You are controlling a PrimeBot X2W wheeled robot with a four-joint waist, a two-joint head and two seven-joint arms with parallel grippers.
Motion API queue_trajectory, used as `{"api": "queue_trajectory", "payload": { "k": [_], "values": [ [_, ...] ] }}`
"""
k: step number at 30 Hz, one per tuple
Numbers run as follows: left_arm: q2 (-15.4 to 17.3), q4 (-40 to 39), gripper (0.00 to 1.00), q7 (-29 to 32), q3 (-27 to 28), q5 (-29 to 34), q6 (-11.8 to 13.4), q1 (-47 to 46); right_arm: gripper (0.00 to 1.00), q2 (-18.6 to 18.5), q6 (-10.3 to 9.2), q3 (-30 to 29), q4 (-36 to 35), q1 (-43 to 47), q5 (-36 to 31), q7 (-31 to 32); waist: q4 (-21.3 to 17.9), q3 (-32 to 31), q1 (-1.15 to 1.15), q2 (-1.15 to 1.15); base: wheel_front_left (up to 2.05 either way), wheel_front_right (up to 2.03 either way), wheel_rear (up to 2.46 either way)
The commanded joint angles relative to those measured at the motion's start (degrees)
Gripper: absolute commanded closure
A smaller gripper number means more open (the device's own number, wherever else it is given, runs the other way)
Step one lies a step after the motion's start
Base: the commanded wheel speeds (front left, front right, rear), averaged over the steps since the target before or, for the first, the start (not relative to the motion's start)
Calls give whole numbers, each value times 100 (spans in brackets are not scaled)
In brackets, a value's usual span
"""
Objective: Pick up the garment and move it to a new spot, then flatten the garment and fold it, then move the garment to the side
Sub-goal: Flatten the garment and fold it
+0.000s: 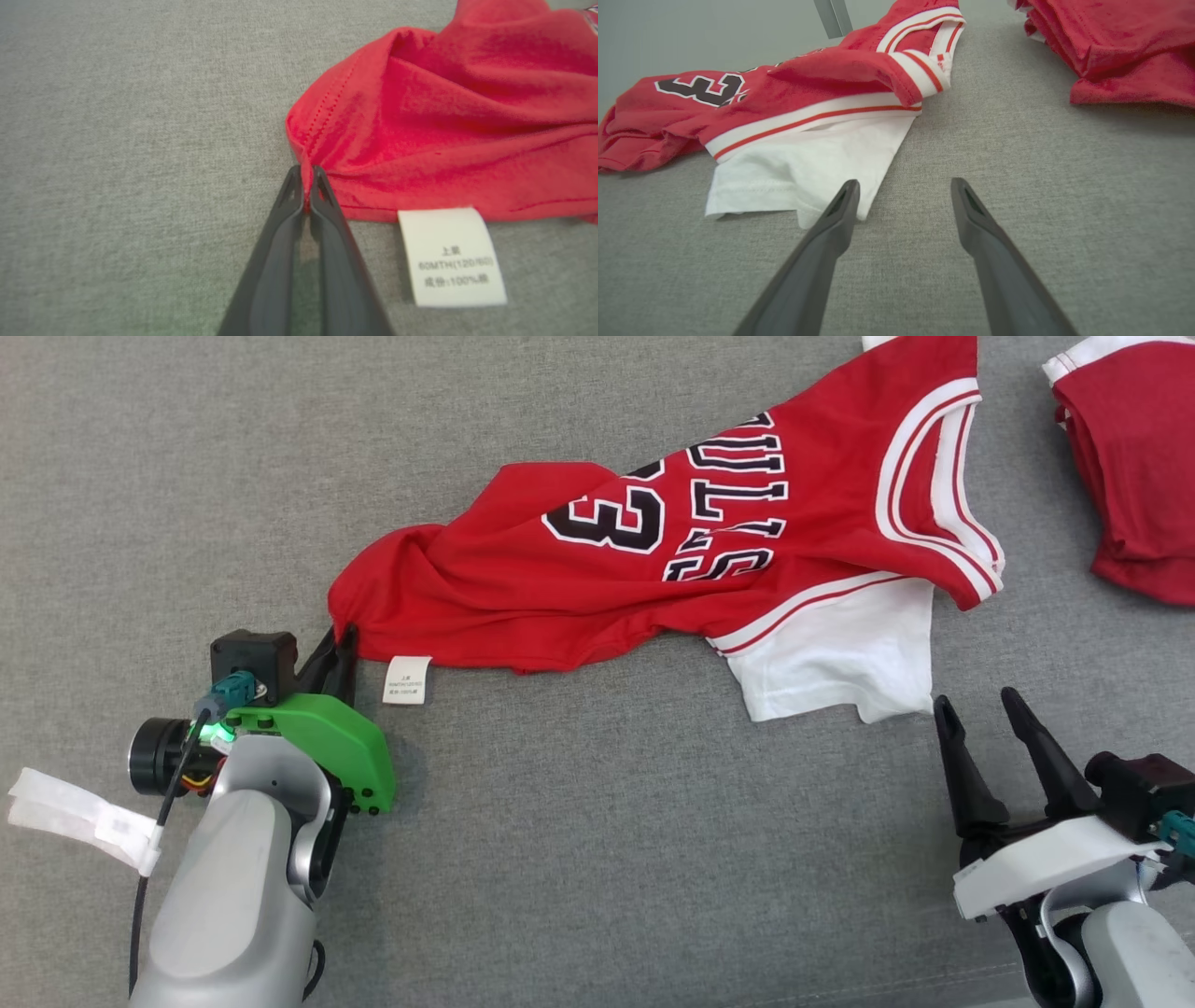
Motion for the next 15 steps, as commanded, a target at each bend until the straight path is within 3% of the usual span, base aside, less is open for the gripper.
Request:
{"api": "queue_trajectory", "payload": {
  "k": [1,7,8,9,10,15],
  "values": [
    [54,97,100,-7,6,-40,-18,-19,0,-1,1,89,76,-159,63,-52,21,15,0,0,0,0,0],
    [14,132,100,-287,-23,-43,37,-24,0,-20,0,552,650,-449,320,-5,112,31,0,0,0,0,0],
    [2,127,100,-330,-30,-51,34,-11,13,-23,1,598,731,-489,340,9,131,25,0,0,0,0,0],
    [-17,102,100,-421,-24,-66,43,15,77,-29,1,669,846,-532,383,20,149,20,0,0,0,0,0],
    [-21,84,100,-482,-16,-68,58,36,100,-37,1,715,906,-541,412,31,157,17,0,0,0,0,0],
    [-43,-275,100,-1102,113,-17,281,185,100,-216,0,666,729,-652,447,-272,155,-62,0,0,0,0,0]
  ]
}}
